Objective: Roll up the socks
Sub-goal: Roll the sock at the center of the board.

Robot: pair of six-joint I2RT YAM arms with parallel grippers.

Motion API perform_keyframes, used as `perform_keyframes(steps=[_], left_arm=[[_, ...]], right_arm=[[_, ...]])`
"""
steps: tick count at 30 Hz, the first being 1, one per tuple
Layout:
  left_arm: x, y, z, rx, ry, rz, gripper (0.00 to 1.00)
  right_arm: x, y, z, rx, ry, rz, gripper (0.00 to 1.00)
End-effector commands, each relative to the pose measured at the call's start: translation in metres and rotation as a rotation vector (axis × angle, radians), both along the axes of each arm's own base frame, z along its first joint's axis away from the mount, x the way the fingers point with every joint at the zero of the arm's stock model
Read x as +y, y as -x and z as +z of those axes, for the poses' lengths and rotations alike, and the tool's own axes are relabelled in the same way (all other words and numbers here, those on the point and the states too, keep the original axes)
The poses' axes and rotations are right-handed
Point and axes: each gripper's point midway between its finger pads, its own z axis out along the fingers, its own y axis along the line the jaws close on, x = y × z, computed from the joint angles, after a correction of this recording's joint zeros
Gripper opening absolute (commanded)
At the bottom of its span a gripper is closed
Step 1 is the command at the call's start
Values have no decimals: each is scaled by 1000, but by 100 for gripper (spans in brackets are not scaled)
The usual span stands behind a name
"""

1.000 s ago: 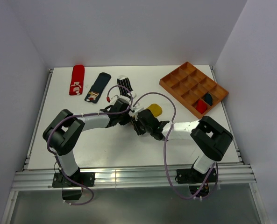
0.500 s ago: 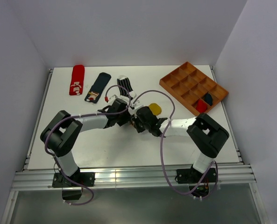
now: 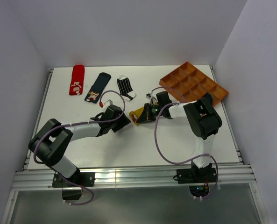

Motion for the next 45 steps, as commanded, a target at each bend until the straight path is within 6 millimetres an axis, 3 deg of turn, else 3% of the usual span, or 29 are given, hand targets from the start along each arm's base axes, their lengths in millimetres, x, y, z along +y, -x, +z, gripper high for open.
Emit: perform_keyframes(steps=[1, 12, 21, 24, 28, 33, 35, 37, 38, 39, 40, 41, 44, 45], left_arm=[[-8, -10, 19, -71, 60, -2, 65], [-21, -42, 21, -93, 121, 13, 64], [-24, -52, -5, -39, 94, 23, 60], [-18, -47, -19, 3, 57, 37, 52], [-10, -41, -34, 43, 1, 39, 27], [1, -36, -52, 85, -99, 19, 0], [3, -34, -55, 99, -126, 0, 0], [9, -26, -60, 133, -167, -18, 0], [10, -25, -58, 138, -177, -21, 0], [10, -25, -55, 137, -184, -24, 0], [14, -20, -56, 150, -210, -31, 1], [12, -22, -51, 145, -214, -37, 0], [13, -19, -41, 144, -250, -58, 0], [11, -19, -36, 136, -256, -70, 0]], right_arm=[[13, 7, 22, 118, -179, 72, 0], [3, -1, 6, 186, -199, 48, 0], [2, -3, -1, 193, -172, 43, 0], [1, -3, -4, 200, -163, 34, 0], [-4, -3, -8, 184, -118, 16, 0], [-10, -7, 3, 23, -27, -19, 18], [-11, -9, 18, -80, 22, -23, 26], [-20, -12, 19, -161, 101, -71, 31], [-17, -11, 37, -258, 116, -61, 36], [-19, -13, 43, -320, 153, -76, 37], [-29, -18, 41, -383, 238, -133, 38], [-20, -11, 57, -490, 266, -115, 40], [-17, -4, 71, -641, 335, -137, 41], [-8, 7, 69, -662, 338, -106, 41]])
